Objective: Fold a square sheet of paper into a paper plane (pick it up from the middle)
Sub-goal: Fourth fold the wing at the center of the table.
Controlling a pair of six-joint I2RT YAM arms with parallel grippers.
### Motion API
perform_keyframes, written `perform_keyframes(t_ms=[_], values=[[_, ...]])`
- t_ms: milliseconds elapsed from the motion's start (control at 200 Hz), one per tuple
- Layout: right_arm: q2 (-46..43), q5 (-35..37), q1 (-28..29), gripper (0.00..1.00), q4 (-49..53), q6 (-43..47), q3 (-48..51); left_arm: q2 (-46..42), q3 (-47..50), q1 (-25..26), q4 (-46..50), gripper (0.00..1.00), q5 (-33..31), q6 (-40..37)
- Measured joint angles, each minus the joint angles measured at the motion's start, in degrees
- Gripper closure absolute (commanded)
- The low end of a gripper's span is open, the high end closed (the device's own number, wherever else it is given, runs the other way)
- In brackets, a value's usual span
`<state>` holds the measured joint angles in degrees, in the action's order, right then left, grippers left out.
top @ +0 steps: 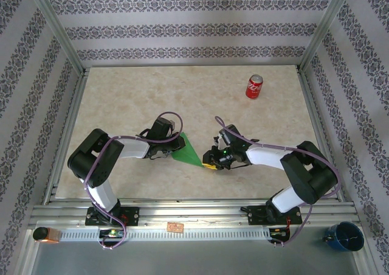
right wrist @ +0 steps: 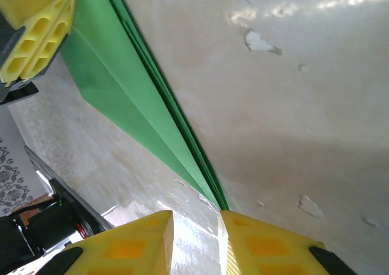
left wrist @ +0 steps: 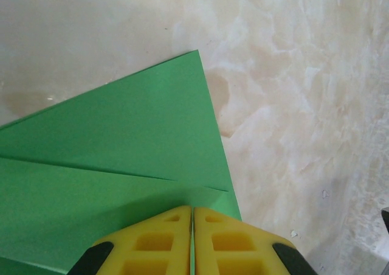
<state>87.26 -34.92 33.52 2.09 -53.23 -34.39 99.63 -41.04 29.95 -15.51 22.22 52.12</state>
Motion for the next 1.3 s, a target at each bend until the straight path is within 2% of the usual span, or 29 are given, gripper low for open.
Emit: perform_keyframes(t_ms=[1299], values=[[2.93, -2.47, 0.70, 0.73, -2.99, -0.46, 0.76, 0.04, 0.00, -0.07, 0.02, 0.90, 1.07, 0.33]])
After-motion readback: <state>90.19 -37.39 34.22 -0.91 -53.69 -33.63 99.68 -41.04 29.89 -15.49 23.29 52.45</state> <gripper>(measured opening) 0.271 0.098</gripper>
